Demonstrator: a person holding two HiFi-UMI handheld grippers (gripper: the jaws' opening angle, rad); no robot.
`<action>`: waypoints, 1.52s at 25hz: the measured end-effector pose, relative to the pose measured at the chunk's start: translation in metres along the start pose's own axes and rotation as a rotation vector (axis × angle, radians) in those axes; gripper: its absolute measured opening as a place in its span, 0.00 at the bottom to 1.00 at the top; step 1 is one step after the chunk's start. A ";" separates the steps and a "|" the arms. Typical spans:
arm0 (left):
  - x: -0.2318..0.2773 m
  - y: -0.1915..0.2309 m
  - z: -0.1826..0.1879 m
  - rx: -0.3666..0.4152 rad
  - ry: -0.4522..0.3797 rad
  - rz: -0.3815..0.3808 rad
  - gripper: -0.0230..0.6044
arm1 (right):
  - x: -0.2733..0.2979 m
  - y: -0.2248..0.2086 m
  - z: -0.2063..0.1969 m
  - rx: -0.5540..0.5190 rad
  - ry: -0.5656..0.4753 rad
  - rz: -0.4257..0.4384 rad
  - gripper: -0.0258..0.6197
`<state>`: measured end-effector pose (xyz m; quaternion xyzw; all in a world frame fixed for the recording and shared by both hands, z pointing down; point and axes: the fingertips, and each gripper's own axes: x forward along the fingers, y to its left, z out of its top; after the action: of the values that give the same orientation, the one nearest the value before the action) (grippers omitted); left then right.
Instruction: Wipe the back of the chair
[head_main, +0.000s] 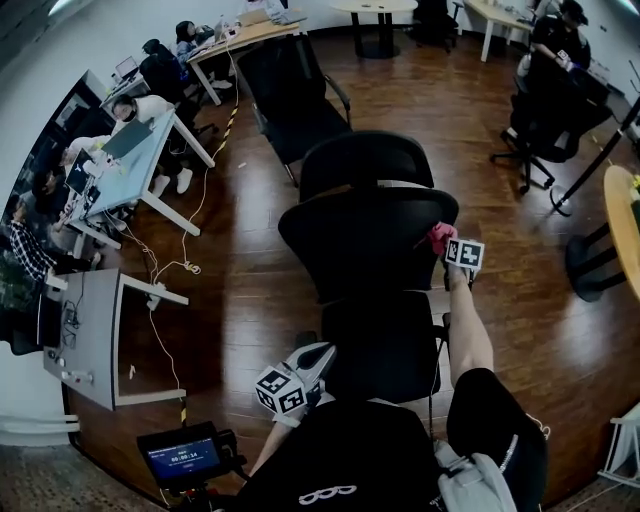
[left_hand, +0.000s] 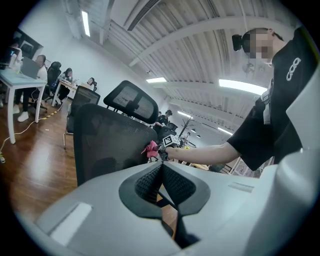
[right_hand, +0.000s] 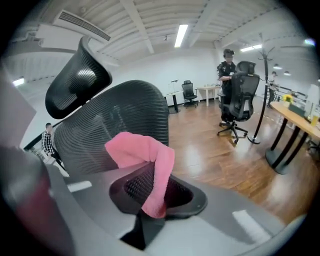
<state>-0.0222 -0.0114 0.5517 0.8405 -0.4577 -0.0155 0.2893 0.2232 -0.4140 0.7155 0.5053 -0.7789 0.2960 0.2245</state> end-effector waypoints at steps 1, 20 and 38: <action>0.000 0.000 -0.001 0.000 -0.002 0.002 0.02 | -0.002 -0.009 -0.001 0.020 -0.003 -0.019 0.11; -0.050 0.017 -0.008 -0.024 -0.021 0.098 0.02 | 0.028 0.014 -0.036 -0.004 0.044 -0.064 0.11; -0.085 0.033 -0.016 -0.049 -0.028 0.137 0.02 | 0.056 0.192 -0.076 -0.233 0.098 0.104 0.11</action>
<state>-0.0921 0.0484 0.5613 0.7997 -0.5175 -0.0186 0.3040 0.0286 -0.3384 0.7618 0.4199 -0.8211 0.2391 0.3036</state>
